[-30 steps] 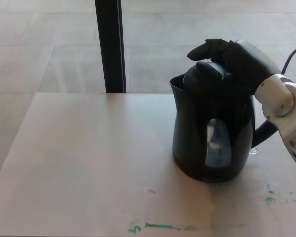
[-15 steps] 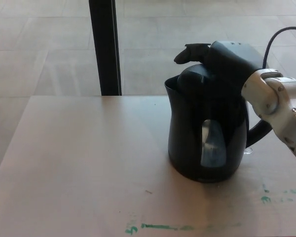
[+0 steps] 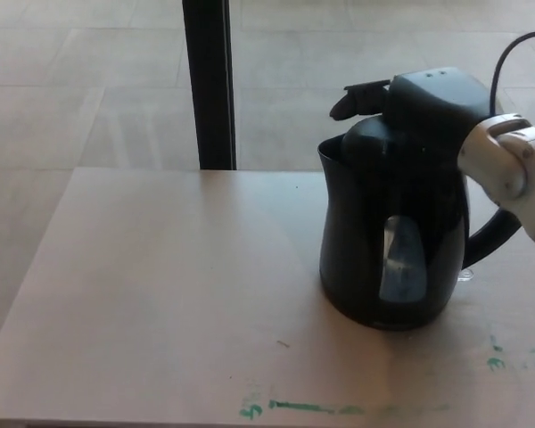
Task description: The robot uses its right hand to push down on the lid of a kettle kept in the middle of the desk to close it
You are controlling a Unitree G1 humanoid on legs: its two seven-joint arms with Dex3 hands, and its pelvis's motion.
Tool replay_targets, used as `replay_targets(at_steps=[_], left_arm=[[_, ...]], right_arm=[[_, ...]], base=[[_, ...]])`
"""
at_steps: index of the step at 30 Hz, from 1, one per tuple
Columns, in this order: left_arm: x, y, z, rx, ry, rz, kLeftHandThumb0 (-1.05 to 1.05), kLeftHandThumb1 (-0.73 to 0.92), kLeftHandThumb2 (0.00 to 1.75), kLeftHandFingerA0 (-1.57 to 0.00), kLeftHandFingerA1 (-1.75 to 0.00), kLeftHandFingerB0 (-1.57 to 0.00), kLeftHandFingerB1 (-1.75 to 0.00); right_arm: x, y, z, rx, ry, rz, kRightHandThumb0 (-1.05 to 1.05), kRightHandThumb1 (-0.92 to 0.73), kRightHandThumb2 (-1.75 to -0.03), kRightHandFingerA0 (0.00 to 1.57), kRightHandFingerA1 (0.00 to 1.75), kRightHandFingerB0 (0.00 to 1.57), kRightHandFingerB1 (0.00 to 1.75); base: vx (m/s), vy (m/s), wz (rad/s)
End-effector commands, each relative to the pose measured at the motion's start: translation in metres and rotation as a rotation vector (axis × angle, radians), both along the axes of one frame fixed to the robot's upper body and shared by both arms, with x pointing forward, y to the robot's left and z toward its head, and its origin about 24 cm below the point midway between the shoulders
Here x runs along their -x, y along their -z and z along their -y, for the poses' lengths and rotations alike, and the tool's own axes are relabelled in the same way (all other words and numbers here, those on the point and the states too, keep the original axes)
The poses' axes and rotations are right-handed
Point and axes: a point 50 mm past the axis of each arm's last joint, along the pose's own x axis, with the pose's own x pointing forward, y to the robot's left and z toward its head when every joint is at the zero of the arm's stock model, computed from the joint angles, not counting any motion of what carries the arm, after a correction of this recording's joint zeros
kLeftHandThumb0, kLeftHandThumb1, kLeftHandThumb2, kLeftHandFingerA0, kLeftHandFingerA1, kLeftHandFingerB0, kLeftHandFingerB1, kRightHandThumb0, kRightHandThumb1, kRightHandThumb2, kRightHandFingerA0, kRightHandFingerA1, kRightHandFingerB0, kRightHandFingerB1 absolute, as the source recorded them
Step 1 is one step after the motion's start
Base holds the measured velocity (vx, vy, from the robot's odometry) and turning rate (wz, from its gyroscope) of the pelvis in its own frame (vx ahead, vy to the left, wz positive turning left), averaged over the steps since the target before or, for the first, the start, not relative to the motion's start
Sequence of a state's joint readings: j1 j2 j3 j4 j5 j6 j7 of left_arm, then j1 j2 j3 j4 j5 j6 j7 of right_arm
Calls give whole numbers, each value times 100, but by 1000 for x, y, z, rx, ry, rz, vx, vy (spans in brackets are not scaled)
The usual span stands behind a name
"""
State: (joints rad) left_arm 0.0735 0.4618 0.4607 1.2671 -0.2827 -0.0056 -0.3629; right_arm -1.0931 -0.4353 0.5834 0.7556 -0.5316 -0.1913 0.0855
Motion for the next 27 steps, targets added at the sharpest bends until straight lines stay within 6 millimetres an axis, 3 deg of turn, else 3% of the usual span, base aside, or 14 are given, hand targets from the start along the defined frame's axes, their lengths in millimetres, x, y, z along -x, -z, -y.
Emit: replay_targets(at_steps=[1,2,7,8,10,11,12,16,17,18,22,23,26,27], left_arm=[[5,-2,-4,-11,-7,-12,-87,71,107,-45,-57,-38,-51],[6,-2,-4,-12,-3,-14,-89,92,68,-48,-45,-41,-39],[7,-1,-3,-11,2,-25,-96,78,83,-48,-50,-40,-44],[7,-2,-3,4,-19,-6,-89,91,68,-49,-47,-41,-40],[7,-2,-4,-1,-18,-10,-87,92,70,-49,-47,-39,-40],[9,-2,-4,-9,-10,-16,-93,77,85,-47,-51,-38,-45],[9,-2,-4,-11,-6,-19,-87,92,68,-49,-46,-40,-40],[8,-2,-4,-11,-11,-20,-94,77,84,-48,-51,-39,-45],[8,-2,-4,-12,-9,-21,-84,72,110,-42,-57,-37,-52],[11,-2,-5,-11,-12,-24,-86,92,70,-48,-46,-39,-40],[14,-2,-5,-3,-35,-20,-86,92,68,-48,-46,-40,-40],[15,-2,-5,-5,-33,-21,-87,92,70,-47,-45,-39,-40],[17,-2,-5,-15,-25,-32,-87,92,69,-49,-46,-42,-41],[18,-2,-5,-16,-20,-39,-86,92,69,-47,-45,-41,-40]], right_arm=[[0,1,35,-11,73,-103,-74,-92,-72,41,45,39,40],[1,-9,42,-79,86,-95,-73,-92,-68,46,43,43,39],[7,-33,59,-227,94,-66,-70,-90,-67,46,50,46,42],[10,-43,70,-298,125,-51,-72,-89,-67,47,53,48,41],[15,-52,81,-413,146,-45,-70,-88,-66,52,50,46,42],[21,-58,96,-527,173,-44,-65,-89,-67,54,45,45,41],[27,-62,111,-592,194,-42,-72,-77,-80,52,50,40,46],[42,-67,139,-680,236,-21,-68,-92,-68,56,44,43,40],[47,-67,148,-713,252,-16,-66,-91,-67,56,45,43,41],[58,-66,170,-785,293,-3,-64,-90,-67,56,46,43,41],[79,-64,204,-875,374,10,-63,-89,-66,54,45,42,42],[100,-59,238,-942,465,67,-64,-86,-66,56,46,45,42],[115,-51,260,-1006,559,113,-66,-85,-66,58,45,48,42],[143,-34,293,-1008,682,145,-72,-86,-66,57,61,51,50]], base=[[0,0,0],[0,0,0],[0,0,0],[0,0,0],[0,0,0],[0,0,0],[0,0,0],[0,0,0],[0,0,0],[0,0,0],[0,0,0],[0,0,0],[0,0,0],[0,0,0]])
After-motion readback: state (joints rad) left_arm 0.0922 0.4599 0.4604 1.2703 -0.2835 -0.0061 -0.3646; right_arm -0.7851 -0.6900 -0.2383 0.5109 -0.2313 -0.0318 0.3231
